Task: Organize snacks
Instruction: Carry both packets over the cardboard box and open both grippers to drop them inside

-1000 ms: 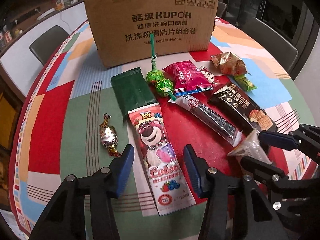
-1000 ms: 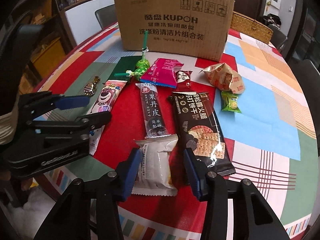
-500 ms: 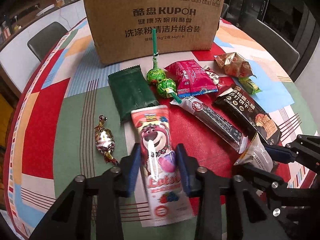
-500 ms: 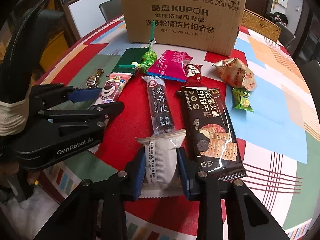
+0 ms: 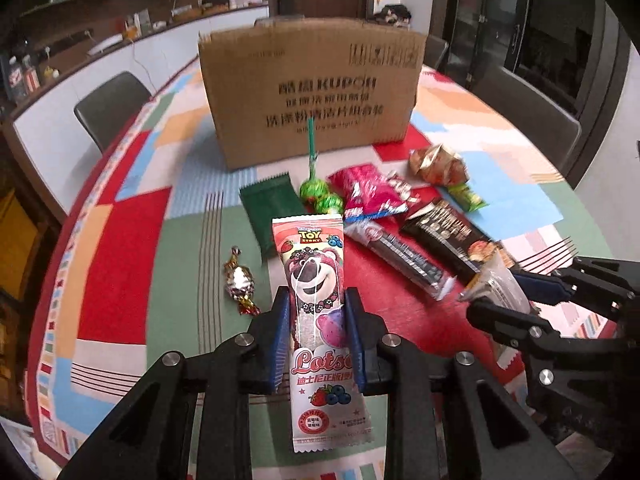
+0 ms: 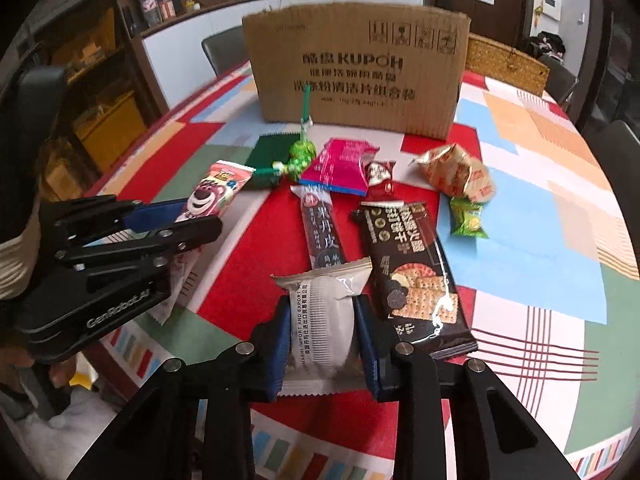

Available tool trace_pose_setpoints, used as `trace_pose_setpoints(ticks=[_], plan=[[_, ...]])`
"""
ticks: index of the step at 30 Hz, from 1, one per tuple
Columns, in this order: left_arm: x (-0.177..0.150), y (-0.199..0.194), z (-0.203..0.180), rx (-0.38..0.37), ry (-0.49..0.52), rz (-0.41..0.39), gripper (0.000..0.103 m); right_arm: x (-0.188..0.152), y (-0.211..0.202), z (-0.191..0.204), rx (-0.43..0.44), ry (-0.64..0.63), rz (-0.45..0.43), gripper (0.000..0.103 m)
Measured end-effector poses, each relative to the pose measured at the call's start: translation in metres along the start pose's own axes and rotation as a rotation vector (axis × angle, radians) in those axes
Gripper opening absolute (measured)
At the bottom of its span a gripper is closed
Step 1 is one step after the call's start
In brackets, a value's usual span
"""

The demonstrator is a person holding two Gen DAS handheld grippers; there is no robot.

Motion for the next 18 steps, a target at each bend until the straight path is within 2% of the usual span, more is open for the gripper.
trace_pose_setpoints(ticks=[7,14,18], plan=[[0.017,-0.028,-0.001,0.004,0.015,-0.095,0.026,0.017,-0.027,0.003,0.022,-0.017,-0.109,0.032],[0.046,-0.050,0.004,0.080,0.063,-0.204,0.027,0.050,-0.051,0.004,0.020,-0.056,-0.216,0.032],[0.067,-0.060,0.013,0.099,0.066,-0.262,0.027,0.074,-0.064,0.005,0.012,-0.077,-0.287,0.032]])
Point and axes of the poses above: each gripper's, at about its wrist camera, not at the fingertips, and y roughly the way its jaws point, z to its left, x to its top, the point moved 4 cm from there along y, roughly the way its jaws point, and after that the axes turned 10 degrees about y, right-handed, at the moved point
